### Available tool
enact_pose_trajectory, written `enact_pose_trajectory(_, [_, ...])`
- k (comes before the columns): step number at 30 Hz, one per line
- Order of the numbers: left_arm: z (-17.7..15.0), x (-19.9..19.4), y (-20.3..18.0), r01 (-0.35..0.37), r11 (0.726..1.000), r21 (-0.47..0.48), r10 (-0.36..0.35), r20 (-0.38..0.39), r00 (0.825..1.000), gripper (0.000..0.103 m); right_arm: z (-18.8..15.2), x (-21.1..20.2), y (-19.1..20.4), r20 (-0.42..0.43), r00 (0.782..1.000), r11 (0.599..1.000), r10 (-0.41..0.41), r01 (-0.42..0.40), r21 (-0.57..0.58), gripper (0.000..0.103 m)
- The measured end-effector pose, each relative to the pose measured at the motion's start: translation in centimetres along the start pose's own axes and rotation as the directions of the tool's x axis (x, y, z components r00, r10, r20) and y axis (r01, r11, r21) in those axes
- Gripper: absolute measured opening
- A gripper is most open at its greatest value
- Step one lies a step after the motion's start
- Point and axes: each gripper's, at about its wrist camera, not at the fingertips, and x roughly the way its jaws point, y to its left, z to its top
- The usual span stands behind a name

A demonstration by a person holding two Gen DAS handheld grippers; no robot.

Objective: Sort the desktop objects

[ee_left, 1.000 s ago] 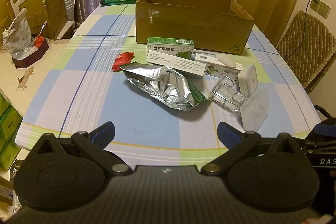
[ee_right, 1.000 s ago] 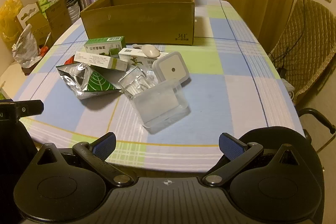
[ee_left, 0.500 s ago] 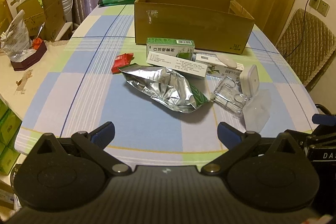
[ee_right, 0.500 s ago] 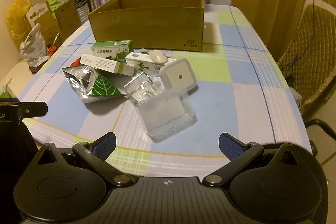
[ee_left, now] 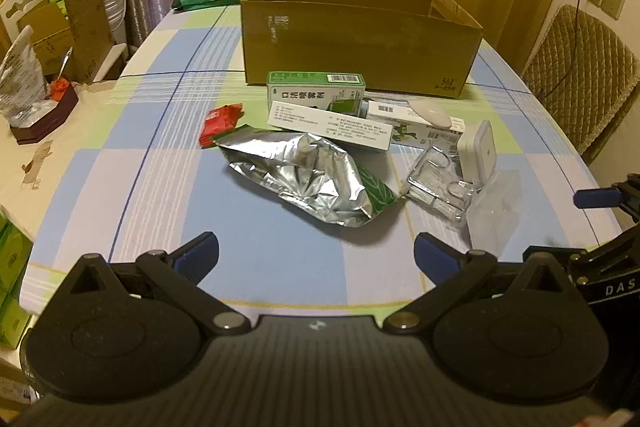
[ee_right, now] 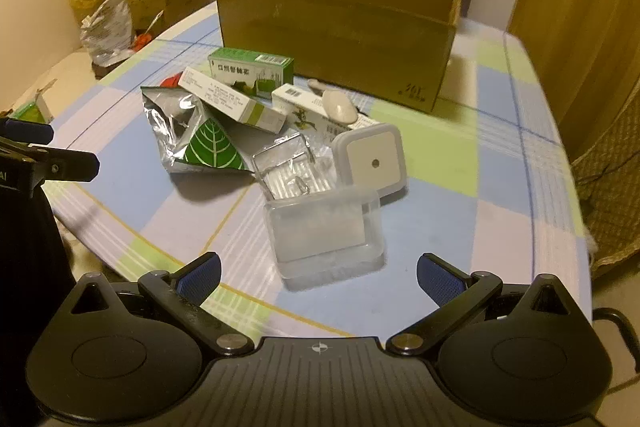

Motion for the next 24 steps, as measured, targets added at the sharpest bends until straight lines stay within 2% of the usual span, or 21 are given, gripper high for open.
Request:
enact_pose_trajectory(4, [0.7,0.6,-0.1,0.012,0.999,0.031,-0.012,-0.001,1.0,0.102,1.0,0.9,-0.5,-0.032,0.999,0.999,0.029,-0.03,-0.021,0.101])
enact_pose_trajectory(7, [1.4,1.3,0.1,0.023,0.998,0.059,-0.023,-0.008,1.0,0.102,1.6,1.8,-0.5,-0.049,0.999,0.997,0.019,-0.023,-0.077,0.101])
enact_pose_trajectory(14, [2.7,3.9,0.3,0.083,0.981,0.173,-0.073,-0.065,0.995,0.102,2.5,4.0,-1.3,-0.089,0.996,0.992,0.019,-0.03,-0.125,0.101])
enact_pose_trajectory(19, [4.0,5.0,0.0,0.15,0.939,0.311,-0.128,-0.089,0.988,0.102,2.8,5.6,-1.3,-0.116,0.992,0.986,0.042,-0.06,-0.158,0.101])
enact_pose_trajectory(24, [4.6,5.9,0.0,0.23,0.86,0.455,-0.195,-0.124,0.973,0.102,2.9,6.8,-1.1,-0.132,0.99,0.982,0.053,-0.076,-0.174,0.101])
